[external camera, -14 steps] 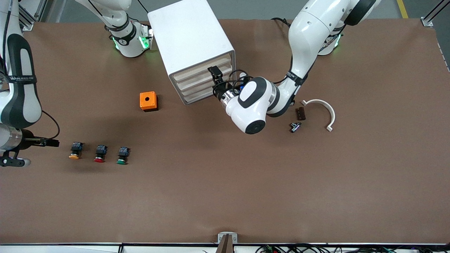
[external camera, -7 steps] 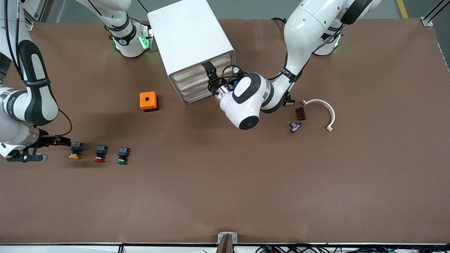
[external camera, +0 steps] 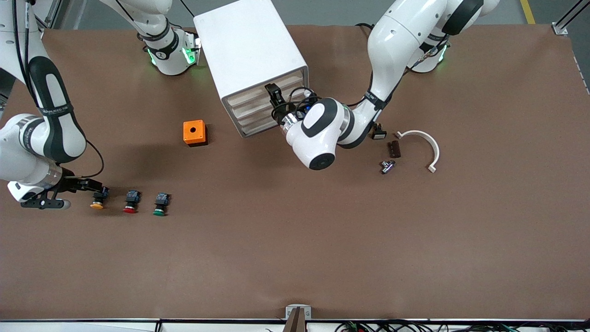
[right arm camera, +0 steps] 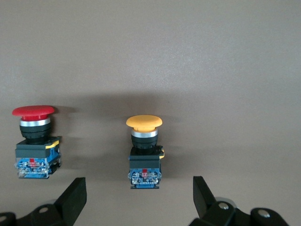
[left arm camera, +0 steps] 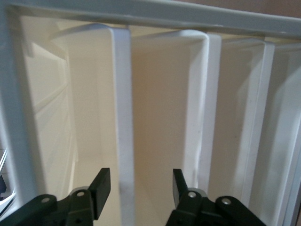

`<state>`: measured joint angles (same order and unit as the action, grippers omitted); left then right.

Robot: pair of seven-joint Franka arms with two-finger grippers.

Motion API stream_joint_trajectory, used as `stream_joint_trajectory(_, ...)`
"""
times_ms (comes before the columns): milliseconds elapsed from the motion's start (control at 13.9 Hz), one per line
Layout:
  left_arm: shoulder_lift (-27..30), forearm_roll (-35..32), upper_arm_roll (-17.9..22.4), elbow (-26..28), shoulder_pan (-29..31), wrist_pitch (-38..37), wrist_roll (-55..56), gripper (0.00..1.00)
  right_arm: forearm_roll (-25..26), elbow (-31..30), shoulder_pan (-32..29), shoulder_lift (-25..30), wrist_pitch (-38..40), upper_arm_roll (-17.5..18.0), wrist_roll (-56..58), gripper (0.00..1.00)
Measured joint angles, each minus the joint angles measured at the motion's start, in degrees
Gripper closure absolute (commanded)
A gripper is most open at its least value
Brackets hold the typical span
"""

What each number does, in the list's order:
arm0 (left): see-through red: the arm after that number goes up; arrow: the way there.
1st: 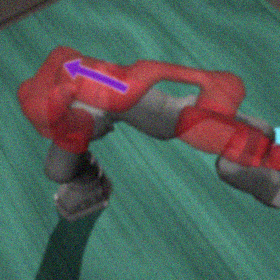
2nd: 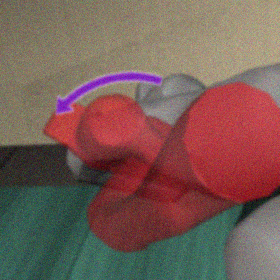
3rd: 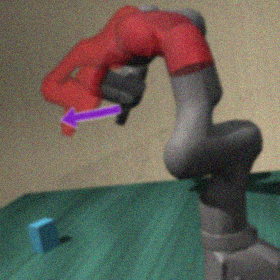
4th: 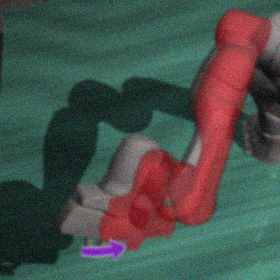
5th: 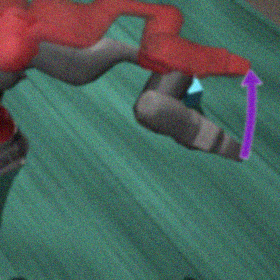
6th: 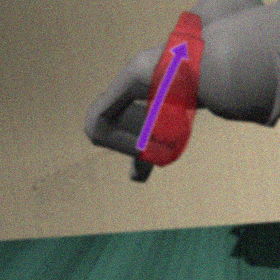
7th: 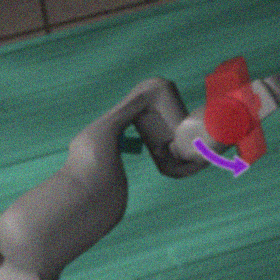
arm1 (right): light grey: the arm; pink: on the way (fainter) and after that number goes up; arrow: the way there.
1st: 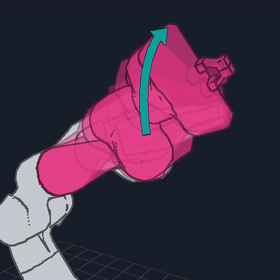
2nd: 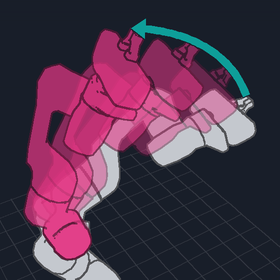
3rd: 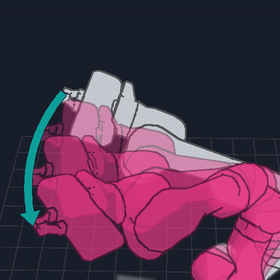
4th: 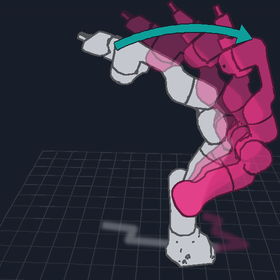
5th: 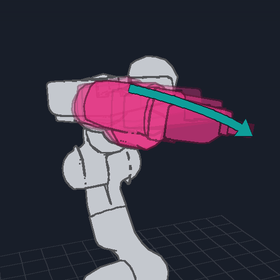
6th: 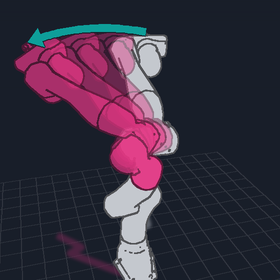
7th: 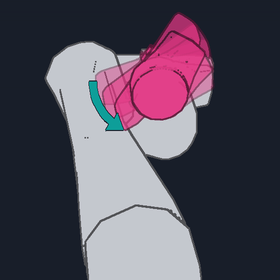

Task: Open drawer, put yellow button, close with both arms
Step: 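Pull the drawer open with the left gripper while the right gripper grasps the yellow button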

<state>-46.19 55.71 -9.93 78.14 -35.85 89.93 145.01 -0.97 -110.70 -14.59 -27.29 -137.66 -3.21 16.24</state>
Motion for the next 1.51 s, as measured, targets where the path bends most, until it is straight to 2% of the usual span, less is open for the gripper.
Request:
stream_joint_trajectory(72, -0.40, 0.00, 0.00, -0.01, -0.20, 0.16, 0.00, 0.67, -0.16, -0.15, 0.00, -0.36, -0.59, 0.01, -0.01, 0.00)
stream_joint_trajectory(144, -0.62, 0.01, 0.00, -0.01, -0.30, 0.26, 0.00, 0.77, -0.72, -0.27, 0.00, -0.76, -1.34, 0.04, -0.04, 0.00)
stream_joint_trajectory(216, -0.63, 0.20, -0.02, -0.09, -0.28, 0.22, 0.00, 0.94, -1.69, -0.29, 0.00, -1.21, -2.06, 0.05, -0.04, 0.00)
stream_joint_trajectory(288, -0.49, 0.59, -0.07, -0.29, -0.25, -0.06, 0.00, 1.00, -2.54, -0.29, 0.00, -1.70, -2.75, 0.06, -0.04, 0.00)
stream_joint_trajectory(576, 0.32, 0.88, 0.13, -0.85, 0.08, -0.52, 0.24, 1.00, -3.24, -0.30, 0.00, -3.60, -4.33, 0.09, -0.33, 0.00)
stream_joint_trajectory(1152, 1.30, -1.40, 1.35, -2.37, 5.98, -1.19, 0.47, 1.00, -3.25, -0.30, 0.03, -4.98, -4.59, 0.28, -0.44, 0.00)
stream_joint_trajectory(1367, 1.29, -1.74, 2.79, -3.85, 6.45, -0.87, 0.41, 1.00, -3.25, -0.29, 0.03, -5.30, -4.60, 0.27, -0.44, 0.00)
stream_joint_trajectory(1511, 1.30, -1.75, 4.08, -4.50, 6.93, -0.73, -0.17, 1.00, -3.21, -0.29, 0.03, -5.53, -4.63, 0.26, -0.44, 0.13)
